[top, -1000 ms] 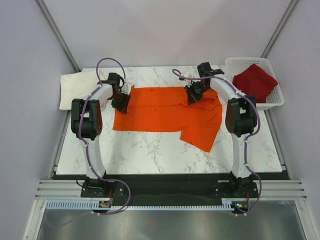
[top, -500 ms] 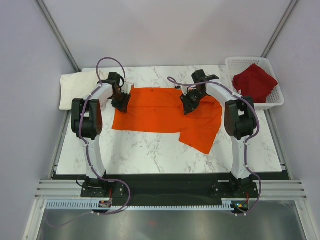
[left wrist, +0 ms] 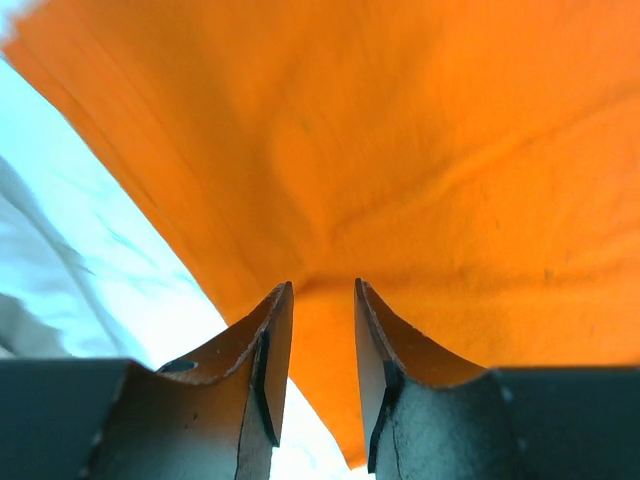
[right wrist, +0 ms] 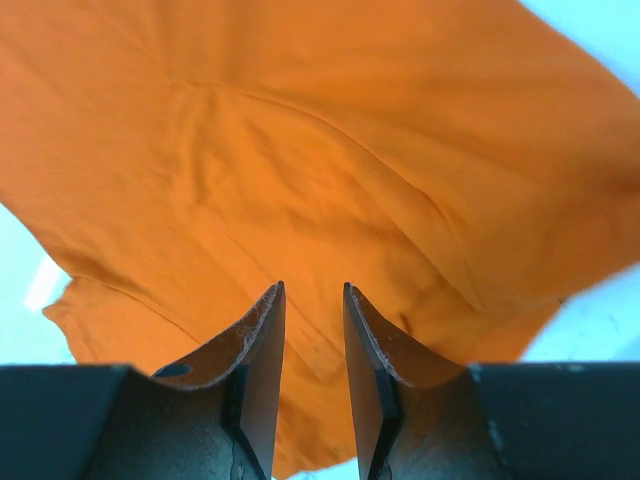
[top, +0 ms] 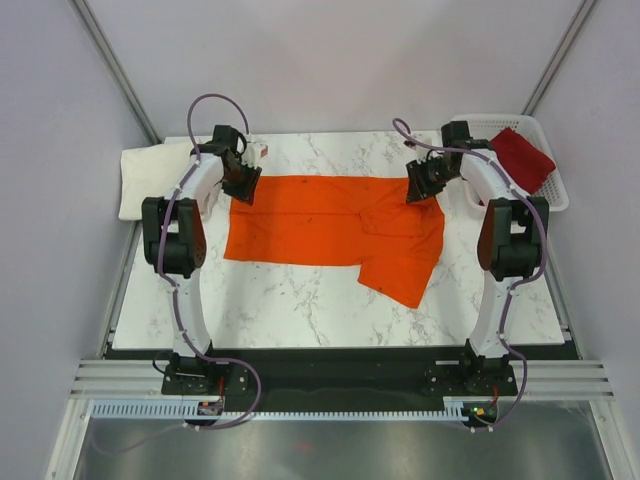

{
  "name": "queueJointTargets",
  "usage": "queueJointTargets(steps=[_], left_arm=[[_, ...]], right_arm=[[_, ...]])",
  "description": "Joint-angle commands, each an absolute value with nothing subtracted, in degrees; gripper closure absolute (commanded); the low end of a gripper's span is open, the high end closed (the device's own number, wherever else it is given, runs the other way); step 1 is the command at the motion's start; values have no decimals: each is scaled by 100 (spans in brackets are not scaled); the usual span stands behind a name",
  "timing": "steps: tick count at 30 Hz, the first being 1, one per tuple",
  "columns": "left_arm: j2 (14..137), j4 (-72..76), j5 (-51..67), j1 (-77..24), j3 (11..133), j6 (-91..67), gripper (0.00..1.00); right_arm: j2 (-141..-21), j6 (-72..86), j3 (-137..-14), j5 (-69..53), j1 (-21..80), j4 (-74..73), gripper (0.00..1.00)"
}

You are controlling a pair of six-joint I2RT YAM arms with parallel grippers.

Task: Fold and stack the t-shirts
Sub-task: Fold the tshirt

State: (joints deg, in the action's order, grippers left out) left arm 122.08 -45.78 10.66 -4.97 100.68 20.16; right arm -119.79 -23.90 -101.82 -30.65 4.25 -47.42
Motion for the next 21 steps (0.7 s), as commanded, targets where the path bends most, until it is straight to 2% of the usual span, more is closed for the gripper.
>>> queueJointTargets(steps=[1, 9, 21], left_arm=[[12576, -4640, 1046, -483, 10703, 1863, 62], [13306, -4632, 677, -483, 11294, 2004, 62], [13474, -4623, 650, -483, 11294, 2004, 62]], right_arm=[[-11962, -2346, -10003, -3032, 308, -4912, 63], [-11619, -2558, -9054, -2874, 211, -4975, 63], [-11347, -2795, -8833, -2611, 114, -4992, 61]])
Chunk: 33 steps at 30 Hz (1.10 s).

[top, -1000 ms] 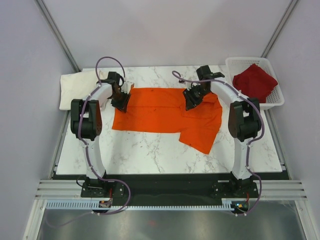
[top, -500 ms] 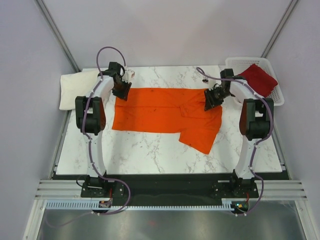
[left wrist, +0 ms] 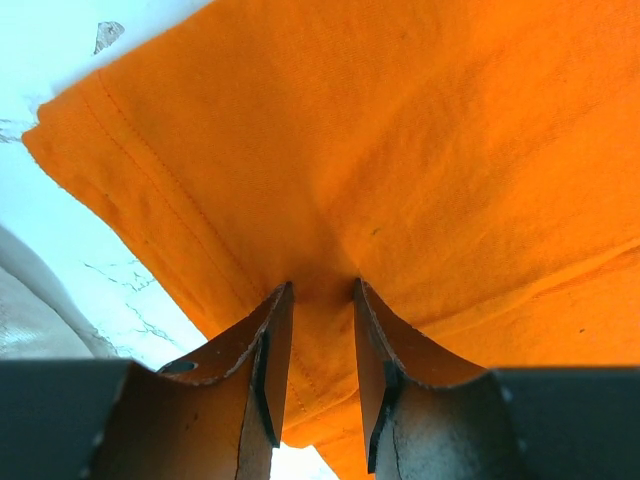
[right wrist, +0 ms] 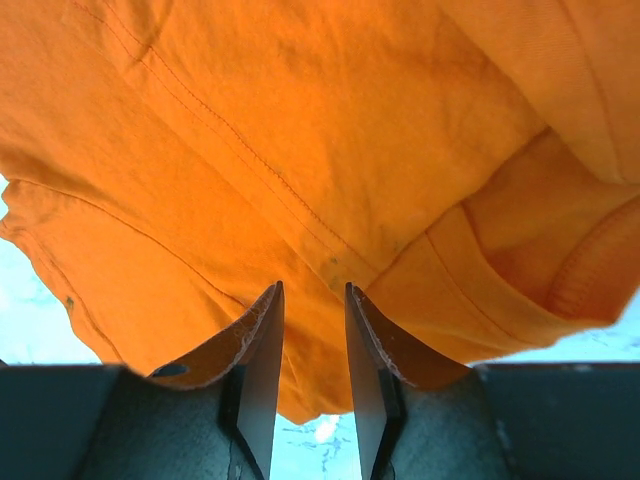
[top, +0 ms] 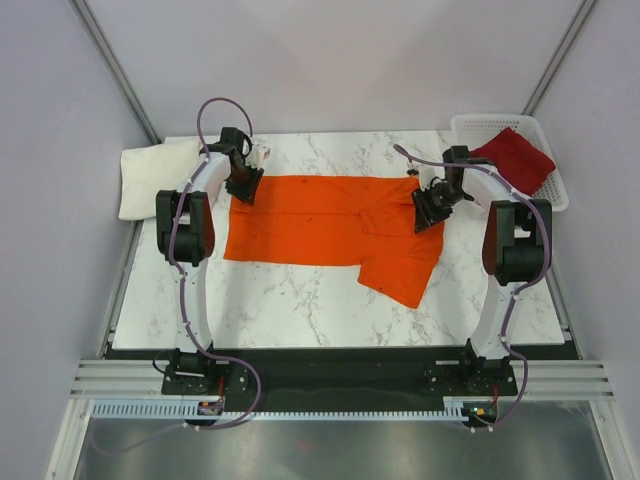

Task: Fold and stack the t-shirts
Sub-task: Fold the tshirt

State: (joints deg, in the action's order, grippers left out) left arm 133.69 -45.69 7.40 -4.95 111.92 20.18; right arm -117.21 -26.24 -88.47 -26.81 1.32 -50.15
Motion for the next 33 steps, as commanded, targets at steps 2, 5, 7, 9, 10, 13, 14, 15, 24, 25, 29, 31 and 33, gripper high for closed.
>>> queueJointTargets(steps=[2, 5, 7, 9, 10, 13, 14, 15, 24, 25, 29, 31, 33], left_arm=[[13474, -4623, 659, -483, 11303, 1987, 62], [13474, -4614, 668, -483, 11303, 1986, 62], [13465, -4614, 659, -483, 11285, 1995, 62], [13447, -4623, 650, -483, 11285, 1995, 62], [13439, -4614, 642, -483, 11285, 1995, 62], [13430, -4614, 650, -483, 11285, 1986, 62], [13421, -4614, 659, -483, 11285, 1978, 62], [13430, -4614, 659, -483, 11276, 1986, 62], [13412, -4614, 642, -483, 11250, 1995, 62], [13403, -4606, 642, -483, 11241, 1995, 62], [13412, -4614, 642, -483, 11233, 2004, 62], [13421, -4605, 650, -483, 11224, 1986, 62], [13430, -4605, 650, -483, 11224, 1978, 62]], right_arm=[[-11373, -2839, -8816, -2593, 114, -5001, 61], [-11505, -2813, -8815, -2610, 106, -5027, 60], [-11601, -2813, -8807, -2628, 114, -5019, 60], [-11663, -2847, -8798, -2602, 105, -5010, 59], [-11680, -2865, -8789, -2567, 105, -4984, 59], [-11707, -2918, -8763, -2505, 97, -4975, 59], [-11707, -2953, -8754, -2496, 88, -4975, 58], [-11698, -2971, -8745, -2487, 79, -4983, 58], [-11795, -2962, -8640, -2505, 79, -4834, 61], [-11795, -2953, -8640, -2505, 70, -4808, 63], [-11734, -2962, -8631, -2531, 70, -4755, 71], [-11716, -2944, -8631, -2522, 70, -4711, 71], [-11716, -2918, -8648, -2514, 70, -4685, 71]])
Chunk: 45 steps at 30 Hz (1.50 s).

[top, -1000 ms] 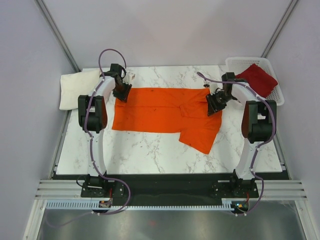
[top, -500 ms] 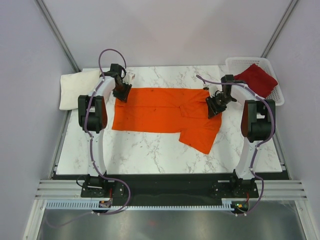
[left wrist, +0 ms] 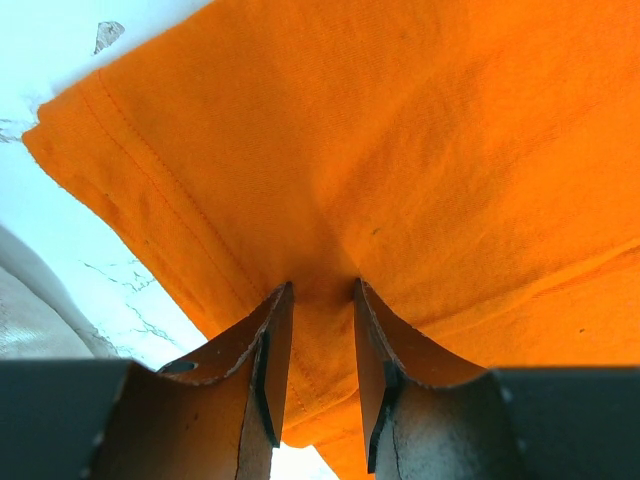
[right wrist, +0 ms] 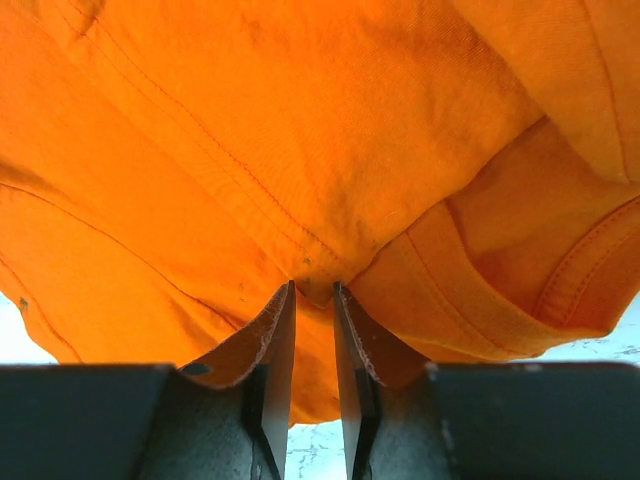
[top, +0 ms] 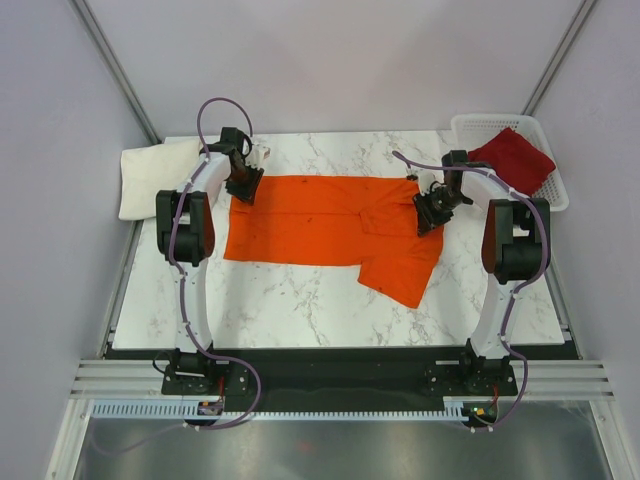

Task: Fold and stack the t-shirts
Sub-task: Fold the tshirt

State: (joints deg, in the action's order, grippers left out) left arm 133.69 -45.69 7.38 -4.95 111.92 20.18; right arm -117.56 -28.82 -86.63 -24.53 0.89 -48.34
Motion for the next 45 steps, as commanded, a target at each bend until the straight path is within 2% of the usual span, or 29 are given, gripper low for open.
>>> queueJointTargets(steps=[1, 4, 5, 11, 20, 45], left_arm=[[13430, -4614, 650, -483, 11215, 1986, 62], [13430, -4614, 650, -483, 11206, 2013, 62], [13421, -4614, 633, -483, 11197, 2004, 62], [13430, -4597, 633, -483, 11180, 2013, 62], [13438, -4570, 712, -483, 11188, 1978, 62], [13403, -4553, 712, -396, 11232, 1960, 62]], right_arm=[[-11716, -2918, -8657, -2522, 70, -4658, 71], [-11777, -2892, -8666, -2531, 70, -4632, 81], [-11777, -2874, -8666, -2531, 70, -4641, 87], [-11374, -2874, -8526, -2470, 70, -4711, 99], [-10741, -2944, -8359, -2566, 70, -5247, 100], [-10582, -2654, -8174, -2856, 554, -5423, 99]])
